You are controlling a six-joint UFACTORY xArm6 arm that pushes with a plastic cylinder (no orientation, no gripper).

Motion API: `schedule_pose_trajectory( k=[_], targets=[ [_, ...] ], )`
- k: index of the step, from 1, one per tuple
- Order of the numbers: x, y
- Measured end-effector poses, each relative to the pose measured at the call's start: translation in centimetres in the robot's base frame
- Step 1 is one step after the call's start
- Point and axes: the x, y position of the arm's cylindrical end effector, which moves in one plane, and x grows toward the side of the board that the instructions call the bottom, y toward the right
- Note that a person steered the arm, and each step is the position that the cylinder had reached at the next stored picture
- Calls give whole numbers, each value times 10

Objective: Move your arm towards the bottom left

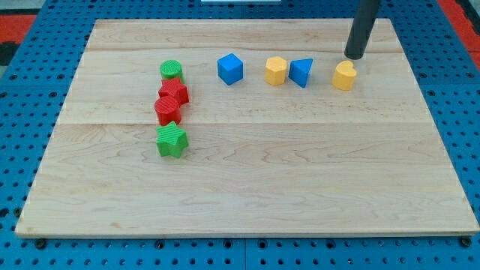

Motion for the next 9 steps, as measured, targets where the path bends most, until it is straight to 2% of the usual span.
schedule_pose_trajectory(
  k=[2, 4, 6, 7, 8, 9],
  targets=[
    [0, 4],
    [5, 43],
    [56, 20],
    [148, 44],
    [259, -29],
    [297, -168]
  ],
)
